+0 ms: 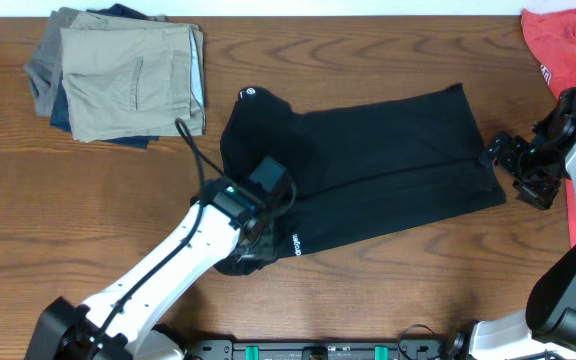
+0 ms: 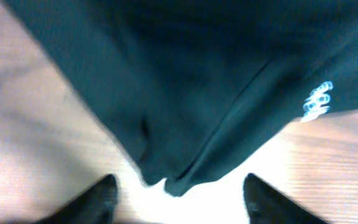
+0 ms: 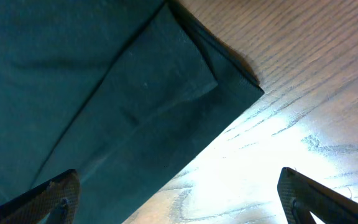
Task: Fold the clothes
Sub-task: 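Lower the folded hem onto the shirt and open both grippers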
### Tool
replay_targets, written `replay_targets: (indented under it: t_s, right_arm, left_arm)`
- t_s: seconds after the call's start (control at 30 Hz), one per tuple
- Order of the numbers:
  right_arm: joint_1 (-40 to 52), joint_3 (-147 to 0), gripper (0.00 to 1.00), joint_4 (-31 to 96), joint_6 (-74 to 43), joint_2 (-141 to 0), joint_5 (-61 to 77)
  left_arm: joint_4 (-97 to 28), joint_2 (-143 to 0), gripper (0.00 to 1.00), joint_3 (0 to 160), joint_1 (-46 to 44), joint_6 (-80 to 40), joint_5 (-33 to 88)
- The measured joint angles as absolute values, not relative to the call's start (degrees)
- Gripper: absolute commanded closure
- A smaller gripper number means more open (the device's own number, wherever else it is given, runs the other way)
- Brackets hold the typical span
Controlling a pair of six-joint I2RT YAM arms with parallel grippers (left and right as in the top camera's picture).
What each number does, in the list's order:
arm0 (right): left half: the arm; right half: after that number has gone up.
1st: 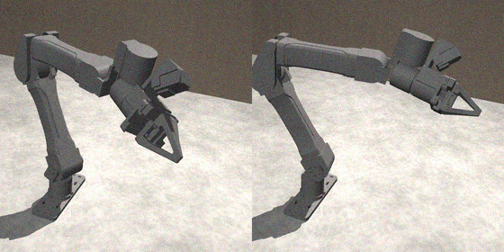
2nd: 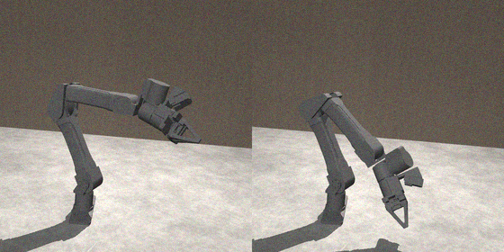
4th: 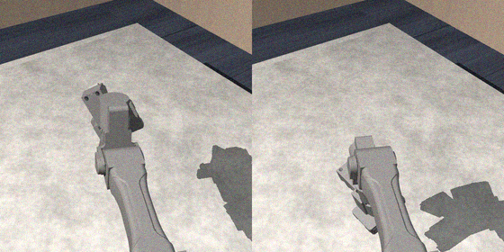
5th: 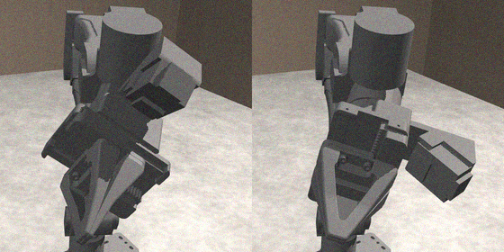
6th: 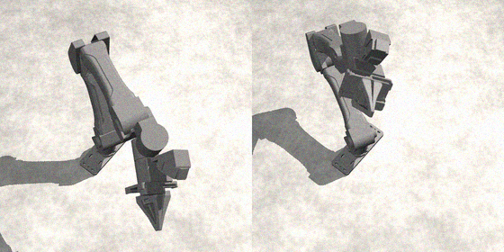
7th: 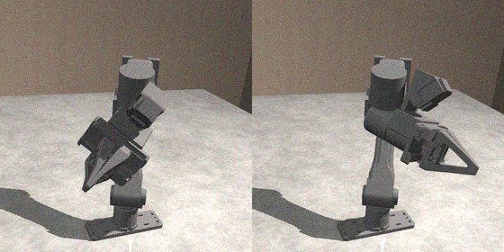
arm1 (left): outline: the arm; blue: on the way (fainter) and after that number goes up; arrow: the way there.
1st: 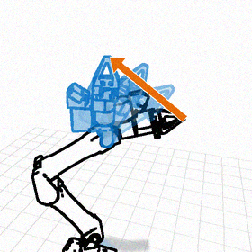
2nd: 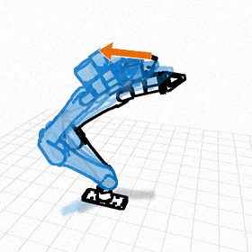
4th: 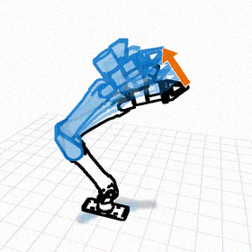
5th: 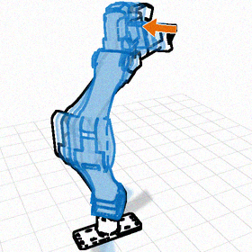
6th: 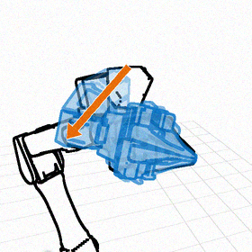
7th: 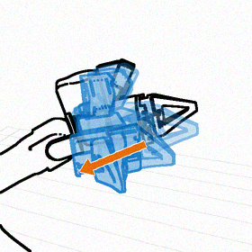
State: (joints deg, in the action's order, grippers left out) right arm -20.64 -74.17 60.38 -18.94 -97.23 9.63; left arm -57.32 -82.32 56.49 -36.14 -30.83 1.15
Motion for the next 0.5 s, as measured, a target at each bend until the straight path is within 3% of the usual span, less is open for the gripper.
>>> replay_targets:
  t_s: [0.23, 0.5]
  right_arm:
    - [-20.64, -74.15, 0.01, 60.51, -18.55, -97.23, 9.65]
    - [-20.64, -72.51, 0.01, 59.46, -18.17, -97.23, 9.65]
  left_arm:
    - [-52.07, -83.61, 0.18, 56.62, -33.10, -29.19, 0.84]
    - [-49.76, -87.42, 0.18, 56.62, -18.24, -20.38, 5.65]
